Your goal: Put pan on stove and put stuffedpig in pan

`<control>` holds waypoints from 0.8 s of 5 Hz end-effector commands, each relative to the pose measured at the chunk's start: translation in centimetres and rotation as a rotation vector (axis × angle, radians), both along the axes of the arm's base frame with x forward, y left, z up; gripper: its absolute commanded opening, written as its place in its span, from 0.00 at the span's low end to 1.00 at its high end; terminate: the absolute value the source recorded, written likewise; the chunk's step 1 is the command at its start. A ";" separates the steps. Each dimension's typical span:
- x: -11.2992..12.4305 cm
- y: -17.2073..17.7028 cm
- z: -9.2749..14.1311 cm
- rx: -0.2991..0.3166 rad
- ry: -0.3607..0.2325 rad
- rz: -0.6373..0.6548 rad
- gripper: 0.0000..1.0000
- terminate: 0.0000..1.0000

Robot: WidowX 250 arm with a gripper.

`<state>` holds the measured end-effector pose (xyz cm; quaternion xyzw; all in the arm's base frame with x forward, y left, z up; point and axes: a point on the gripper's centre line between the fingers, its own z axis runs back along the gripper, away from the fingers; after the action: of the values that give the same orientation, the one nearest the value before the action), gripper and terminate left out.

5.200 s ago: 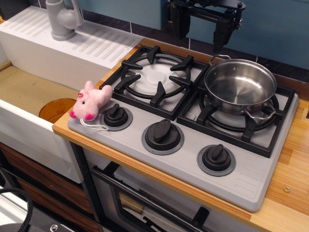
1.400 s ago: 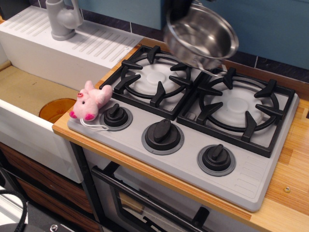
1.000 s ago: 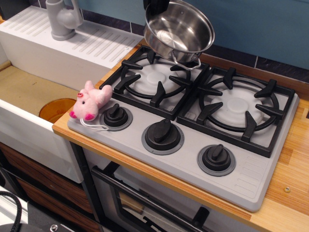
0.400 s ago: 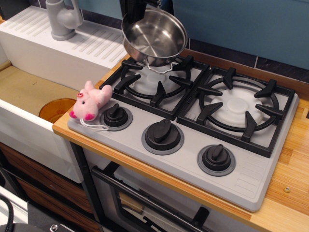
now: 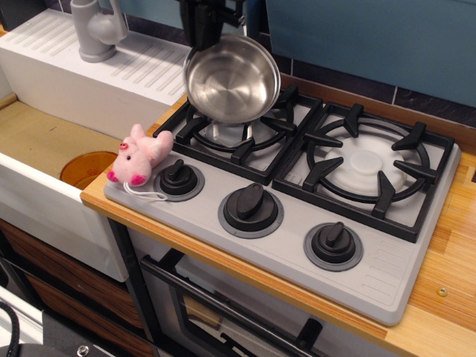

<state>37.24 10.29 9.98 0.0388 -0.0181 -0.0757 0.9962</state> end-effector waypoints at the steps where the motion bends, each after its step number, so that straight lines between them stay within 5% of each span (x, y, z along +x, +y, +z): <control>1: 2.3 -0.8 2.9 -0.012 0.006 0.015 1.00 0.00; 4: 1.7 -2.5 6.6 0.048 0.062 -0.023 1.00 0.00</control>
<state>38.42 8.10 13.21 0.0465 0.0605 -0.0872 0.9933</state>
